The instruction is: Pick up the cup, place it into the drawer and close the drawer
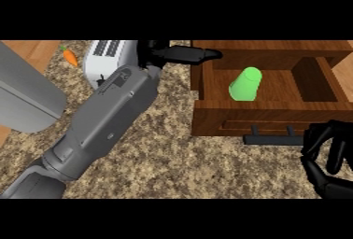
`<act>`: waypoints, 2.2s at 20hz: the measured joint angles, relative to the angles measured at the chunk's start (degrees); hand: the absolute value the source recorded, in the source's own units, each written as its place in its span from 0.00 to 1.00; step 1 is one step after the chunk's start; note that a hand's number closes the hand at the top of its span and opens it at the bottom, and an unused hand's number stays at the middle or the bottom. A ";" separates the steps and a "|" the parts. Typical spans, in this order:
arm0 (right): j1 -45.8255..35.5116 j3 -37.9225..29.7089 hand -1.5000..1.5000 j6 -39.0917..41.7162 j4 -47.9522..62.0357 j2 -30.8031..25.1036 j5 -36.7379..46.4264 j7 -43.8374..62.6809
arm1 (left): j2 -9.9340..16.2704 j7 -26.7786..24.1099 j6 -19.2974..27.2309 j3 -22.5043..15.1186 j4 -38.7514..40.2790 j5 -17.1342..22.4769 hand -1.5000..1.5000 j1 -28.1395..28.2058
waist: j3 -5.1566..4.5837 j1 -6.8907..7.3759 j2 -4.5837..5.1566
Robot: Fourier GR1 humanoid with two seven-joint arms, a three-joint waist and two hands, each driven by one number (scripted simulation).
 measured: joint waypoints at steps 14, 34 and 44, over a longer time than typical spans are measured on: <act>-0.23 6.47 1.00 -0.49 5.02 -1.07 18.59 -2.31 | 17.07 6.39 -2.07 3.05 -32.01 1.49 0.00 29.61 | 0.02 0.82 0.14; -12.42 20.60 0.00 -13.42 39.65 -0.85 57.36 -19.55 | 24.12 2.43 -17.41 13.57 -41.77 2.22 0.00 53.24 | 0.02 -0.03 0.58; -27.80 15.90 0.00 -20.07 68.70 2.73 61.59 -27.81 | 24.50 2.17 -27.14 19.81 -38.86 2.30 0.00 57.40 | -0.07 0.16 0.52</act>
